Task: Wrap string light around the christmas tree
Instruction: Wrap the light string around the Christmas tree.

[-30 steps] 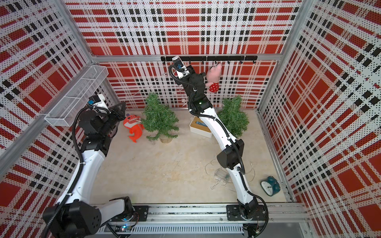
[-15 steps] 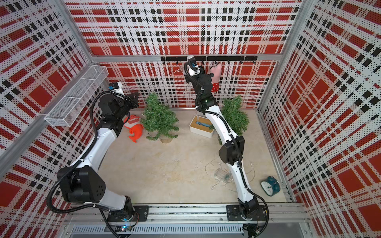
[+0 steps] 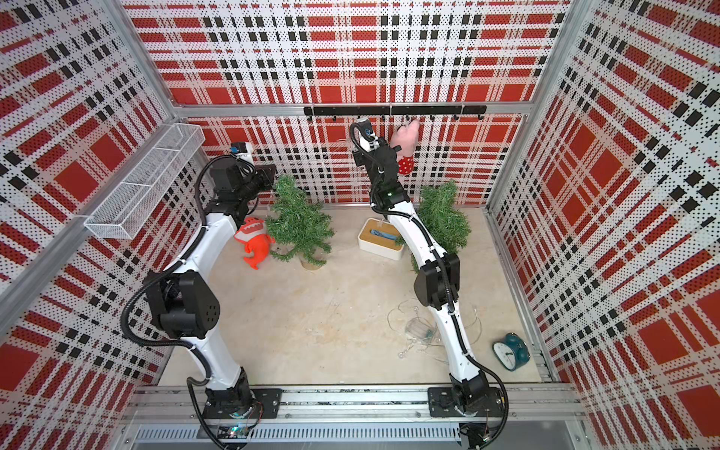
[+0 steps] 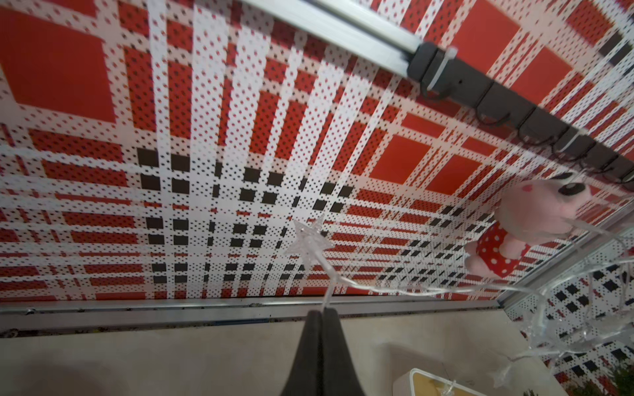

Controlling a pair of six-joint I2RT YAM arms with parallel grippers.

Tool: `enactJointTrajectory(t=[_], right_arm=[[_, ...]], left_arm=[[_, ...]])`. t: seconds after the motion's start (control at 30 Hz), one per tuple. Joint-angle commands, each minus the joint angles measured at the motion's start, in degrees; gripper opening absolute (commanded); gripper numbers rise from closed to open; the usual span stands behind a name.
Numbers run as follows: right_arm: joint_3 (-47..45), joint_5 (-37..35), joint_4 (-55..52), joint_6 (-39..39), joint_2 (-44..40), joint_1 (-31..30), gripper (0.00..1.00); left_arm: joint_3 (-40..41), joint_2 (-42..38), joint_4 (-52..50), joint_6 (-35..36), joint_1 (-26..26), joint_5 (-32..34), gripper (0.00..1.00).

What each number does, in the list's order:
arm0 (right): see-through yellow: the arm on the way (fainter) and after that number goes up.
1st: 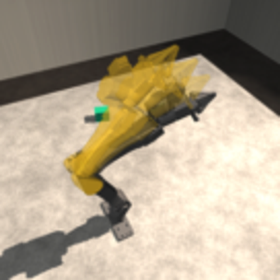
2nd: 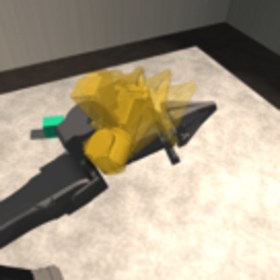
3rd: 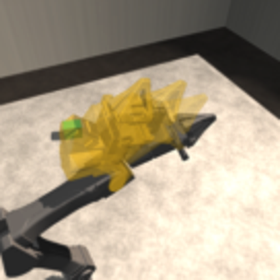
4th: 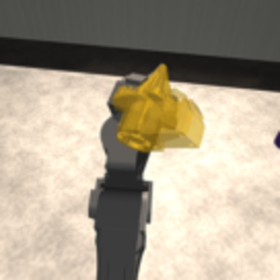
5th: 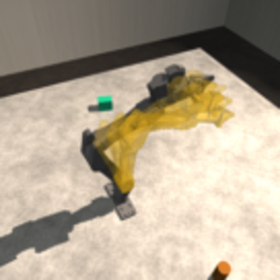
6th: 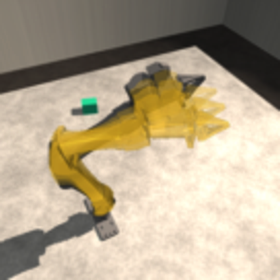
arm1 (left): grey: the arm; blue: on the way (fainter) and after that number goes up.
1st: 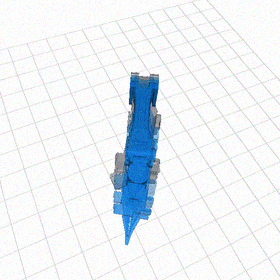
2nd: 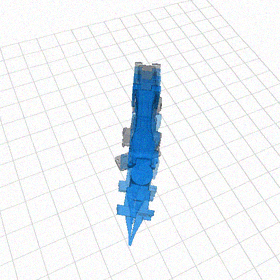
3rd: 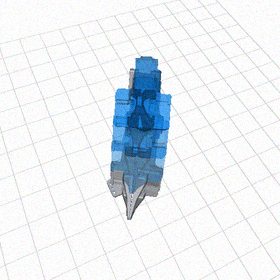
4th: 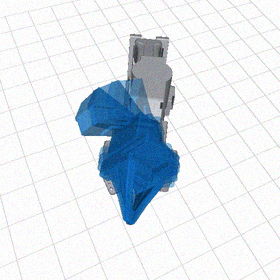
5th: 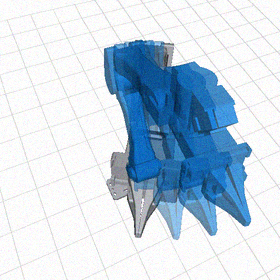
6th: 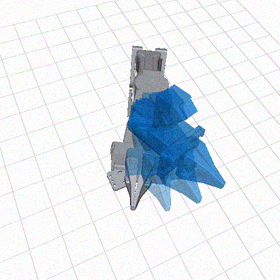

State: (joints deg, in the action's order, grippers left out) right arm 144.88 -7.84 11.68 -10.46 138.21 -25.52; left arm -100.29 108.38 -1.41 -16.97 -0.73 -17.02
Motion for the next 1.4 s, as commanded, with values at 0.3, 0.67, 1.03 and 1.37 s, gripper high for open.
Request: enactJointTrajectory(t=[0.3, 0.67, 1.03, 1.37], right_arm=[[-19.7, 0.7, -3.8, -7.8, -15.6, -0.8, 0.00], [-0.8, 6.4, -8.0, -5.9, -7.3, -3.0, 0.00], [2.1, 9.0, -10.1, -1.8, -8.5, -5.6, 0.00], [-6.9, 5.9, -14.6, 2.6, -15.5, -9.2, 0.00]], left_arm=[[8.0, -1.6, -2.2, 2.3, 0.1, -0.9, 0.00], [16.5, -8.2, 2.6, -0.3, 1.7, -1.8, 0.00], [19.4, -10.0, 2.9, -0.4, 1.9, -2.2, 0.00], [21.5, -10.4, 3.7, -0.2, 1.8, -1.7, 0.00]])
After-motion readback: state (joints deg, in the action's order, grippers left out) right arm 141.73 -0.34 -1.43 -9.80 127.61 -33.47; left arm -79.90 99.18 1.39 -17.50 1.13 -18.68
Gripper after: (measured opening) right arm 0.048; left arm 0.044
